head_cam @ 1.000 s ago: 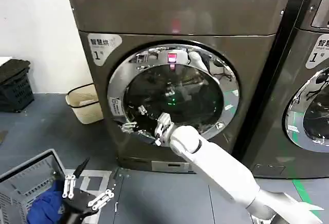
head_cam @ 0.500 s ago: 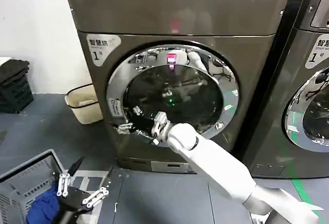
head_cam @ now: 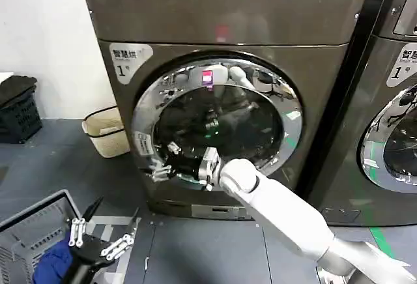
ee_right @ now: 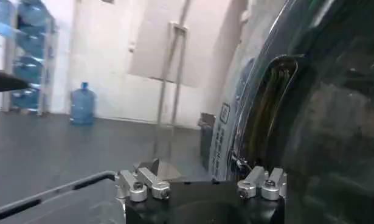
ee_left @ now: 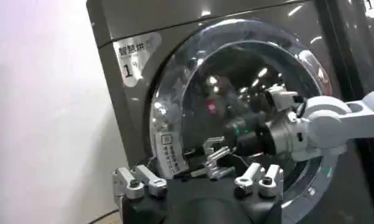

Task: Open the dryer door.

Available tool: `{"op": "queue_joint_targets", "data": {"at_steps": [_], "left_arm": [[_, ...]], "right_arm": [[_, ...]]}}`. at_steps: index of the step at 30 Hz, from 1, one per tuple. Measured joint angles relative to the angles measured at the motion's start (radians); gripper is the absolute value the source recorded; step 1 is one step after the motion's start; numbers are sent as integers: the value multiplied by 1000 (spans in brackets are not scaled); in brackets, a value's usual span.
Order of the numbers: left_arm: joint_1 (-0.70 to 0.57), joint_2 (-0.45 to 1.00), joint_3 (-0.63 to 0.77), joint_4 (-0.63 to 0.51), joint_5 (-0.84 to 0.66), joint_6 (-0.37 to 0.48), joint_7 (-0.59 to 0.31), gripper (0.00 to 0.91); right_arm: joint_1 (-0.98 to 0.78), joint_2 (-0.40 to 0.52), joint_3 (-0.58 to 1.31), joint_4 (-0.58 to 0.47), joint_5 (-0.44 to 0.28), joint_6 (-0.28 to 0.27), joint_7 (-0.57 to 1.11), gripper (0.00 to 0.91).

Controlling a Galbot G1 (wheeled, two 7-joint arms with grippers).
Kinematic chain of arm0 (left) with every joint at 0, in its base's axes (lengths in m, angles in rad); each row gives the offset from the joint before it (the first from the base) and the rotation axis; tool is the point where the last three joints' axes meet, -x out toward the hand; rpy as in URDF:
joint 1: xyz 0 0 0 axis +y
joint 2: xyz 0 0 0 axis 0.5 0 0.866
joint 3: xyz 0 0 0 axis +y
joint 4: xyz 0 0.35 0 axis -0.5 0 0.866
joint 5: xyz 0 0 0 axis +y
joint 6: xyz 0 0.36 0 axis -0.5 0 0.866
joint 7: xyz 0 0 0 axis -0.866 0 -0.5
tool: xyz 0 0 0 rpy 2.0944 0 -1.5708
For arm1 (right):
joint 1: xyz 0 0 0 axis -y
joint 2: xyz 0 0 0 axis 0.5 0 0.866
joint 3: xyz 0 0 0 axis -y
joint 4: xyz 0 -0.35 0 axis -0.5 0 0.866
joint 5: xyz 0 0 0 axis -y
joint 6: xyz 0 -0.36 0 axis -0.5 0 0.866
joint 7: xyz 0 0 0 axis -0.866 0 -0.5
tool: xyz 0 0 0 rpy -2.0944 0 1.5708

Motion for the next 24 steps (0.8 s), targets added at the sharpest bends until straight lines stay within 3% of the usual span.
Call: {"op": "queue_joint_targets", "data": {"at_steps": [6, 15, 24], "left_arm": [[-27, 22, -46, 28, -80, 13, 18, 907], [-83, 35, -138, 72, -148, 42, 29, 907], [-150, 54, -206, 102, -185, 72, 32, 907]], "right_arm": [[-4, -40, -20, 41, 33, 30, -67, 907], [14, -89, -61, 79, 90, 119, -101, 907], [24, -136, -100, 110, 173, 150, -208, 907]]}}
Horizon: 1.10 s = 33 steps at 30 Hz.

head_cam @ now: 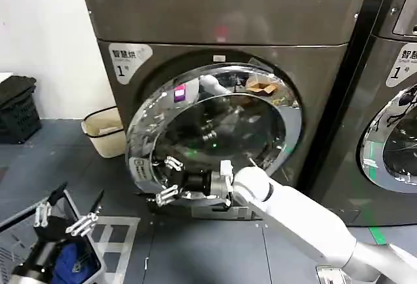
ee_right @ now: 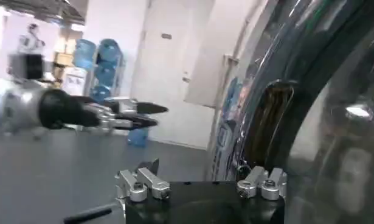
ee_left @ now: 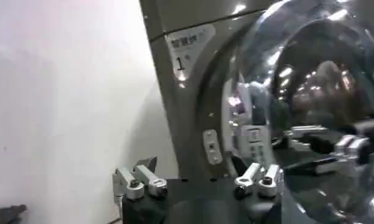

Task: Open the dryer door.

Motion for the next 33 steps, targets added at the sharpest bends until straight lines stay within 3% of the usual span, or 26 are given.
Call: {"op": "queue_joint_targets", "data": {"at_steps": [12, 33], "left_arm": [[-69, 46, -10, 41, -11, 21, 10, 907], [-201, 214, 146, 126, -18, 16, 45, 907]], "right_arm": [[-15, -74, 18, 37, 89, 3, -242, 907], [-142, -199, 184, 105, 104, 21, -567, 907]]}}
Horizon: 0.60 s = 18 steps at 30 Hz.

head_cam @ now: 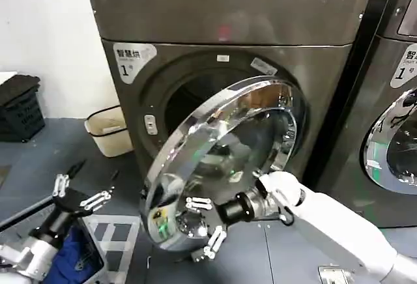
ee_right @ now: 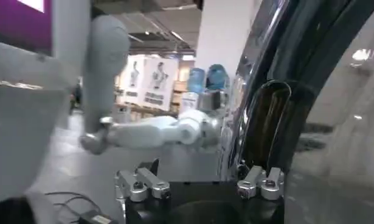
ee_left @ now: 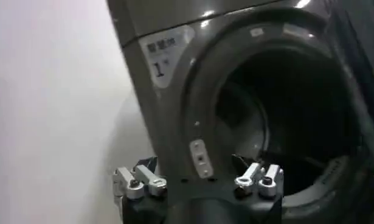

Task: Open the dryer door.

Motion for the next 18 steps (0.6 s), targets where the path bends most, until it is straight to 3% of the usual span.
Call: {"op": "queue_joint_targets", "data": {"at_steps": [12, 18], "left_arm": [[-90, 78, 116, 62, 7, -17, 31, 907], [-176, 106, 230, 99, 7, -19, 58, 907]], "right_arm": [[-113, -86, 222, -12, -7, -1, -9, 907], [-254, -155, 393, 21, -3, -3, -1, 907]]}}
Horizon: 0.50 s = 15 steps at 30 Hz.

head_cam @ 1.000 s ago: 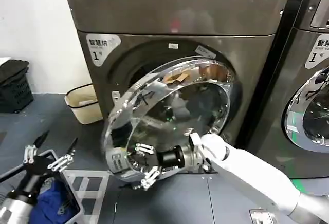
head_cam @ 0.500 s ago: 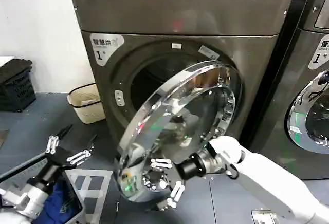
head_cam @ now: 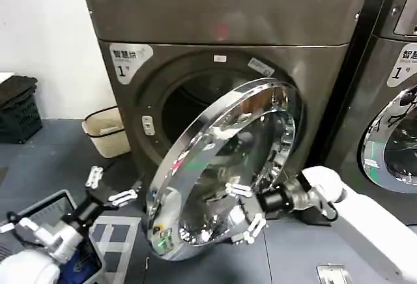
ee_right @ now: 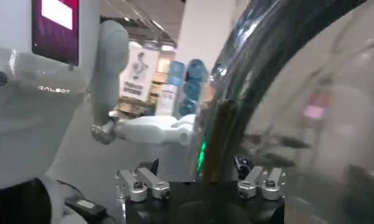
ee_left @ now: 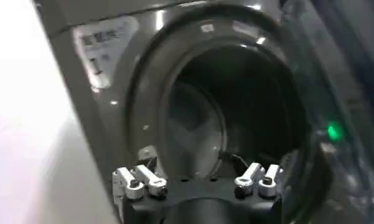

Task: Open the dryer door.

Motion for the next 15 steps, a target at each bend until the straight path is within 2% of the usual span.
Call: {"op": "queue_joint_targets", "data": {"at_steps": [7, 15], "left_arm": [[-114, 22, 121, 40, -27, -4, 22, 907], [-229, 31, 275, 66, -30, -26, 60, 907]], "right_arm": [[-299, -48, 306, 64, 5, 9, -7, 907], [-652, -22, 684, 147, 20, 32, 8, 907]]}}
